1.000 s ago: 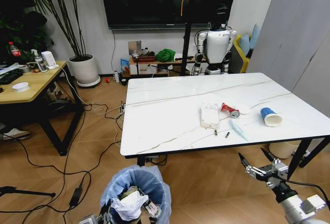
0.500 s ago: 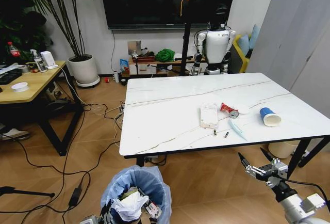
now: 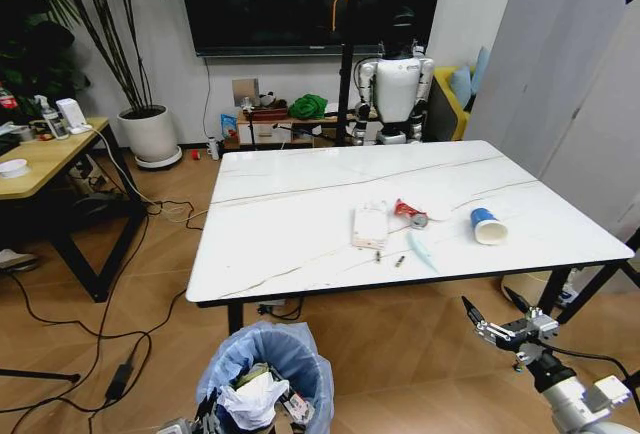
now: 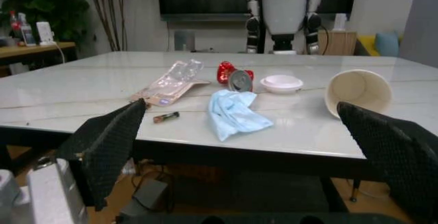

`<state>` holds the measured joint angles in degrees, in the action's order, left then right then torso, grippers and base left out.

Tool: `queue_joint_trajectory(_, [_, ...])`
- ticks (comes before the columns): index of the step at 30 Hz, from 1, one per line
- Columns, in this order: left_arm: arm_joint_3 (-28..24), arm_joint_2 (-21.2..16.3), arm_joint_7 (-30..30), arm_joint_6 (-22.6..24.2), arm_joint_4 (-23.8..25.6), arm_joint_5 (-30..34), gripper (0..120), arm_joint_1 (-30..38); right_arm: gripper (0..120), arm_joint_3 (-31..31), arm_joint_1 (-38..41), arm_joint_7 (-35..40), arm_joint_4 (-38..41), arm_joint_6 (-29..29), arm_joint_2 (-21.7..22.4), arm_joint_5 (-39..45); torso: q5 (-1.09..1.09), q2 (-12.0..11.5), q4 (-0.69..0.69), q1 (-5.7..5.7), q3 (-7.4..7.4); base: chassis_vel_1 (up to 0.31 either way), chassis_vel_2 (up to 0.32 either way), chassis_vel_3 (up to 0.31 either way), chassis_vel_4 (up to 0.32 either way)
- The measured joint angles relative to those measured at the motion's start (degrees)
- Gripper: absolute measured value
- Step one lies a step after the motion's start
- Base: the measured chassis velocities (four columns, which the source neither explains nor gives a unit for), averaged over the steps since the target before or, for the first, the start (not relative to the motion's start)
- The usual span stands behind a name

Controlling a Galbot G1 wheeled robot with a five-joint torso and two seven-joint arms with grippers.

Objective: Pick up the trash bin and place the trash from the table into it.

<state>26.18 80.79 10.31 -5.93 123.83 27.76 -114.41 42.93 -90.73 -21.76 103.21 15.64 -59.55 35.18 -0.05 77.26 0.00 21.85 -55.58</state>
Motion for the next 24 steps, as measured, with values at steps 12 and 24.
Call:
queue_joint_trajectory(12, [-0.02, 0.02, 0.02, 0.07, -0.36, 0.2, 0, 0.37, 100, -0.47, 0.58, -0.08, -0.43, 0.23, 0.16, -0.28, -0.02, 0.0, 0.01, 0.0, 0.0, -0.172, -0.164, 0.167, 0.165])
queue_joint_trajectory(24, [-0.09, 0.14, 0.01, 0.16, -0.67, 0.33, 0, 0.71, 100, -0.88, 1.3, -0.11, -1.21, 0.92, 0.32, -1.28, 0.02, 0.0, 0.0, 0.0, 0.0, -0.113, -0.101, 0.125, 0.103])
